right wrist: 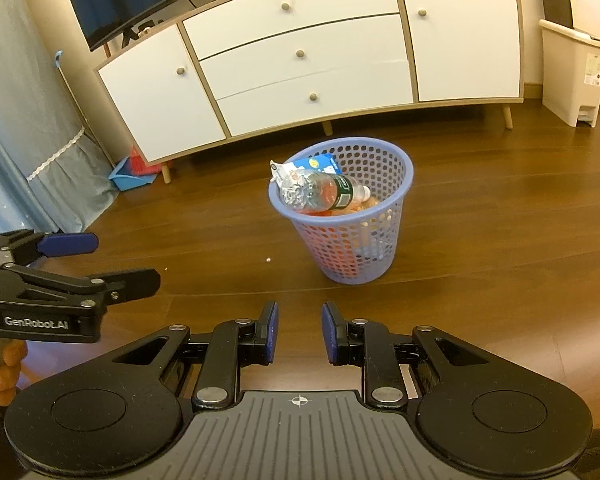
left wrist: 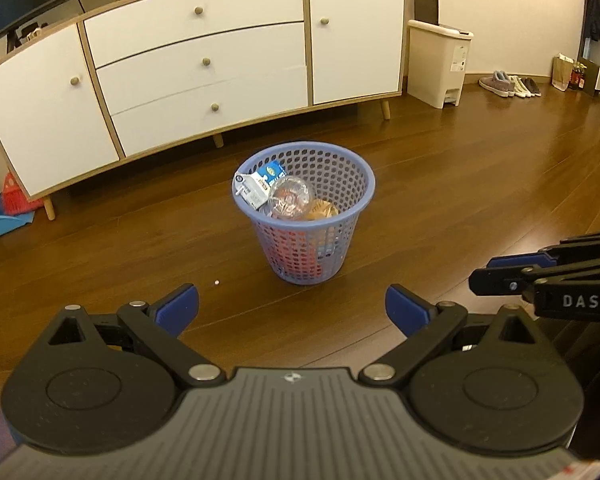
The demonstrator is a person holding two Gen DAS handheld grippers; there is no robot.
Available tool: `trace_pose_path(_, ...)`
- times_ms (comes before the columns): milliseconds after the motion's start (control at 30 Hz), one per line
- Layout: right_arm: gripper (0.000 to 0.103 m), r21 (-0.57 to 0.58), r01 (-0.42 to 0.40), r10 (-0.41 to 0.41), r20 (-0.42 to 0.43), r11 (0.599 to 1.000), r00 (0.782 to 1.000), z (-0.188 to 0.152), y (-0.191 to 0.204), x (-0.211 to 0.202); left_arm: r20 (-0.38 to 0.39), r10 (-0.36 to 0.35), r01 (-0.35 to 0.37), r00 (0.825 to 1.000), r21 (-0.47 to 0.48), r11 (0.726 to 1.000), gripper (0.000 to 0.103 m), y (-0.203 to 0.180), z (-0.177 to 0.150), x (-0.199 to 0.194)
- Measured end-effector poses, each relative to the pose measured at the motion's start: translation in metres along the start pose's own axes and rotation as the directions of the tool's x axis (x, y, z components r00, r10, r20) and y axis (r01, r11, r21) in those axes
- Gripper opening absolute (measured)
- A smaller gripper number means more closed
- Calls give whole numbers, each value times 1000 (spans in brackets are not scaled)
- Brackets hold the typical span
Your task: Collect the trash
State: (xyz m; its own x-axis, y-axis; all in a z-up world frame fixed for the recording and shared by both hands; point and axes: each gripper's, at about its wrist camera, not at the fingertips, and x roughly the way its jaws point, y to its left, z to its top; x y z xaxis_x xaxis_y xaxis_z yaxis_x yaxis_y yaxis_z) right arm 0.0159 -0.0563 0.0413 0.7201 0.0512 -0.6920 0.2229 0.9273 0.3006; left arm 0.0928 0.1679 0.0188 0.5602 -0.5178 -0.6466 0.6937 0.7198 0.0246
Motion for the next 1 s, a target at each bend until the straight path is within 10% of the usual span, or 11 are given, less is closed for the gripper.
trace_pose_path(1000, 21, -8, 2, -2, -20, 1000, 1000, -2, 5, 6, -24, 4, -4, 1000, 0, 1000, 98, -7, -5, 10)
